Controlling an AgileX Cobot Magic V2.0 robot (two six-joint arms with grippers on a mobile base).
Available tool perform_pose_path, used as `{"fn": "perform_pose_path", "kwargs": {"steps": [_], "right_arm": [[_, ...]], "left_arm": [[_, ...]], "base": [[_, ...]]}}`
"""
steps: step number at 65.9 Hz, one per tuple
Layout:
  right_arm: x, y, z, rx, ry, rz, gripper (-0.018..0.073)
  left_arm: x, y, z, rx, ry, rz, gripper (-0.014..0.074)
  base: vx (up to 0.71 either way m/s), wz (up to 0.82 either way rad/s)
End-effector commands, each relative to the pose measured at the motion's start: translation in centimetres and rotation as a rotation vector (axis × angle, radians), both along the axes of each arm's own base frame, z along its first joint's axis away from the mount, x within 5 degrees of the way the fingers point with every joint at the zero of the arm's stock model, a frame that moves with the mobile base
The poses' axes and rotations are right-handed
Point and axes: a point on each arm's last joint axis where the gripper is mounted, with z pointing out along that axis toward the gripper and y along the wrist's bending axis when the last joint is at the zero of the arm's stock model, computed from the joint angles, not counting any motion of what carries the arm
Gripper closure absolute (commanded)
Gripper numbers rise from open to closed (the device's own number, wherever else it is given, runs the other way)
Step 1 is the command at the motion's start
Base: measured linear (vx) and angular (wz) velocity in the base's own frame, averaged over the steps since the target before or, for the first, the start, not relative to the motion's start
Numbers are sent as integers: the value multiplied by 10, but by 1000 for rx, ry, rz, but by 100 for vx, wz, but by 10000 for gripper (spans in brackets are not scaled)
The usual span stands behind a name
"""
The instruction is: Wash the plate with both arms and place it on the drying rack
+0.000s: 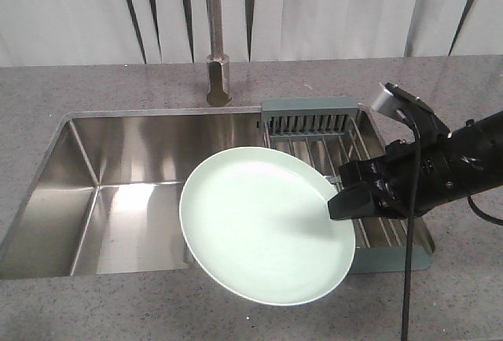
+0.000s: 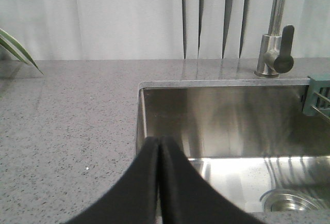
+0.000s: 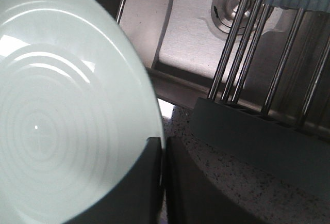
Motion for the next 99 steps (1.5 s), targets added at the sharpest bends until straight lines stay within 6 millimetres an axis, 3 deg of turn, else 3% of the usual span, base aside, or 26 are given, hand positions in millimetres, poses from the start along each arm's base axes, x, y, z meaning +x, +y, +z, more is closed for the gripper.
{"fn": "perform_pose_path", "kwargs": {"steps": [1,99], "right_arm": [[-3,2,19,55,-58,-6,568],[-3,2,19,55,-58,-6,568]], "left_arm": [[-2,0,15,-8,-114,-1,603],[-2,0,15,-8,-114,-1,603]], "base": [[3,-9],[5,1]]}}
